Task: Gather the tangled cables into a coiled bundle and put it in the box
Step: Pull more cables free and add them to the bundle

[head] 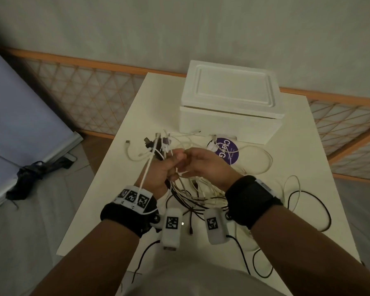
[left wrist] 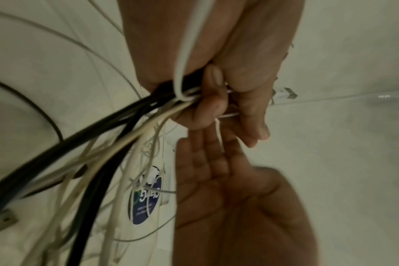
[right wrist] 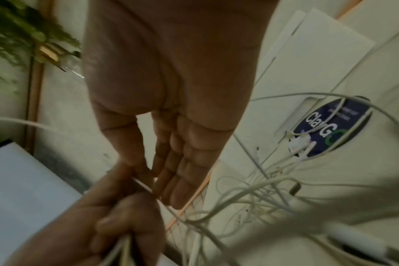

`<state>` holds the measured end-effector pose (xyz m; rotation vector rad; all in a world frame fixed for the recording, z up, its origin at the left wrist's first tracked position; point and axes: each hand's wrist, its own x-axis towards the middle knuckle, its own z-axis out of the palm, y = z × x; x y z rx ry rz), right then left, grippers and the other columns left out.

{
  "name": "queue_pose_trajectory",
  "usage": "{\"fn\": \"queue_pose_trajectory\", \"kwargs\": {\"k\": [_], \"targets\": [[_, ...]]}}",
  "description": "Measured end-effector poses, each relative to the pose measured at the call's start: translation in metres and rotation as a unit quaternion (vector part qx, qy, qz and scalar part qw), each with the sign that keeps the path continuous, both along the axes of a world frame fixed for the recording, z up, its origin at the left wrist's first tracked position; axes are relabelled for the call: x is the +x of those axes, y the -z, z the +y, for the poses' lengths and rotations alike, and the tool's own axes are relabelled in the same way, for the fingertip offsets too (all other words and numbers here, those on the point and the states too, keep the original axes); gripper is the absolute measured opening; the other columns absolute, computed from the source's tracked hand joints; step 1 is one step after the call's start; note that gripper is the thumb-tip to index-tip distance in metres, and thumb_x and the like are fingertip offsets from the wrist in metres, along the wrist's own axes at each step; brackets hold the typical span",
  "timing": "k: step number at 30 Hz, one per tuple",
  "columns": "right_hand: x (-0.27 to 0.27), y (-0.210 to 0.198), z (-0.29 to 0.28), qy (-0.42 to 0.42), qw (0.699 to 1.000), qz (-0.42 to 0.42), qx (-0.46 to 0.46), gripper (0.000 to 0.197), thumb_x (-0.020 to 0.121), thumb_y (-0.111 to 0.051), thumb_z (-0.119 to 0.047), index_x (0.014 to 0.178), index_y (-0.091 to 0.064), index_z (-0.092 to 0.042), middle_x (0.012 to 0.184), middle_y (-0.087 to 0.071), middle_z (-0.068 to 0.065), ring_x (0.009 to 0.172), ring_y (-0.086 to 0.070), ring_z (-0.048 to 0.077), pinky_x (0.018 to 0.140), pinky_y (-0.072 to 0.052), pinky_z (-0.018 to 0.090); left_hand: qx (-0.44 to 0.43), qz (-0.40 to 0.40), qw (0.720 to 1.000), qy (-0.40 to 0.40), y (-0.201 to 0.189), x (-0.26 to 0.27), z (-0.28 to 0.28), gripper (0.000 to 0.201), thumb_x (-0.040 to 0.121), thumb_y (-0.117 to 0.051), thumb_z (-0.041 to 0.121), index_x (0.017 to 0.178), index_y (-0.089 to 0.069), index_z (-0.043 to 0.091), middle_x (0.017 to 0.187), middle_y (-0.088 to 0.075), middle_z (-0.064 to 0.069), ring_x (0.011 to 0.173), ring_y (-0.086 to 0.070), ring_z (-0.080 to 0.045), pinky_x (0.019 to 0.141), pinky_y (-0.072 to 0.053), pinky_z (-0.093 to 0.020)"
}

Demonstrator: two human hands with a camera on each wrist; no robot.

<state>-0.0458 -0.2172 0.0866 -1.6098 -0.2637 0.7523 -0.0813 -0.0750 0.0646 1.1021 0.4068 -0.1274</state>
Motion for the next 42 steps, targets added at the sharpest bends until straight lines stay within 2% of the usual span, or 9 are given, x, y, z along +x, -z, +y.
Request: {"fn": "queue_pose_trajectory", "kwargs": {"k": [9, 19, 23, 25, 28, 32, 37, 39, 42], "targets": [[0.002, 0.006, 0.003, -0.053, 0.953, -0.261, -0.146, 0.015, 0.090, -0.051, -0.002, 0.096, -0.063, -0.007, 0.082, -0.065, 0.002, 0.068, -0.062, 0.011, 0.065, -0.048, 0.020, -0.043, -0.025, 0.999, 0.003, -0.008, 0.003, -0.011, 0.015, 0.089, -0.057, 0.010, 0.092, -0.071, 0.016, 0.074, -0.062, 0.000, 0.034, -0.027, -0.001, 0.035, -0.025, -0.016], [0.016, -0.099, -0.040, 0.259, 0.908, -0.206, 0.256, 0.025, 0.096, -0.039, 0.002, 0.083, -0.054, -0.013, 0.072, -0.059, 0.007, 0.068, -0.059, 0.022, 0.065, -0.052, 0.035, 0.300, 0.205, 0.930, 0.055, 0.066, -0.022, 0.013, 0.010, 0.082, -0.073, 0.020, 0.073, -0.069, 0.018, 0.070, -0.065, -0.004, 0.057, -0.054, -0.016, 0.052, -0.043, -0.024], [0.020, -0.089, -0.089, 0.311, 0.840, -0.439, -0.068, 0.038, 0.084, -0.036, 0.003, 0.095, -0.061, -0.023, 0.077, -0.053, -0.013, 0.075, -0.053, 0.018, 0.069, -0.048, 0.032, 0.219, 0.215, 0.951, -0.026, 0.071, -0.027, 0.036, 0.026, 0.077, -0.077, 0.033, 0.091, -0.072, 0.011, 0.061, -0.056, -0.010, 0.042, -0.042, -0.018, 0.048, -0.036, -0.027], [0.019, -0.076, -0.119, 0.295, 0.777, -0.508, -0.227, 0.037, 0.085, -0.036, 0.002, 0.109, -0.063, -0.004, 0.094, -0.064, 0.006, 0.089, -0.058, 0.032, 0.083, -0.046, 0.039, 0.181, 0.184, 0.965, -0.044, 0.066, -0.027, 0.043, 0.016, 0.082, -0.073, 0.026, 0.092, -0.072, 0.013, 0.074, -0.060, -0.009, 0.037, -0.038, -0.013, 0.045, -0.034, -0.026], [0.011, -0.069, -0.158, 0.270, 0.740, -0.477, -0.391, 0.037, 0.086, -0.040, 0.002, 0.112, -0.067, -0.003, 0.107, -0.064, 0.025, 0.096, -0.059, 0.041, 0.084, -0.048, 0.043, 0.121, 0.169, 0.975, -0.072, 0.064, -0.029, 0.049, 0.018, 0.091, -0.063, 0.026, 0.081, -0.064, 0.011, 0.059, -0.051, 0.000, 0.035, -0.030, -0.008, 0.040, -0.028, -0.021], [0.001, -0.067, -0.179, 0.235, 0.711, -0.352, -0.561, 0.041, 0.076, -0.051, -0.008, 0.108, -0.071, -0.023, 0.136, -0.055, 0.004, 0.119, -0.051, 0.032, 0.107, -0.031, 0.047, 0.000, 0.156, 0.984, -0.083, 0.043, -0.030, 0.037, 0.039, 0.096, -0.053, 0.033, 0.063, -0.038, 0.019, 0.047, -0.024, 0.006, 0.035, -0.021, -0.008, 0.037, -0.022, -0.019], [-0.036, -0.063, -0.081, 0.078, 0.923, -0.299, -0.230, 0.058, 0.075, -0.072, -0.033, 0.130, -0.053, -0.024, 0.128, -0.057, 0.001, 0.110, -0.058, 0.014, 0.096, -0.044, 0.024, -0.058, 0.072, 0.996, -0.018, -0.004, -0.033, -0.005, 0.046, 0.096, -0.050, 0.040, 0.058, -0.034, 0.018, 0.047, -0.026, 0.004, 0.037, -0.023, -0.009, 0.039, -0.028, -0.020], [-0.058, -0.047, -0.034, -0.088, 0.938, -0.223, -0.249, 0.082, 0.073, -0.077, -0.039, 0.140, -0.034, -0.019, 0.117, -0.058, -0.006, 0.098, -0.058, 0.008, 0.083, -0.045, 0.022, -0.082, 0.031, 0.996, 0.012, -0.025, -0.035, -0.024, 0.049, 0.097, -0.045, 0.041, 0.057, -0.033, 0.017, 0.046, -0.027, 0.002, 0.036, -0.026, -0.010, 0.039, -0.030, -0.019], [-0.070, -0.013, -0.010, -0.157, 0.927, -0.194, -0.280, 0.045, 0.077, -0.070, -0.018, 0.115, -0.045, -0.014, 0.091, -0.064, -0.001, 0.075, -0.060, 0.012, 0.065, -0.043, 0.020, -0.081, -0.011, 0.997, 0.016, -0.040, -0.038, -0.029, 0.051, 0.098, -0.043, 0.041, 0.054, -0.036, 0.016, 0.043, -0.032, 0.000, 0.037, -0.031, -0.012, 0.042, -0.035, -0.021]]}}
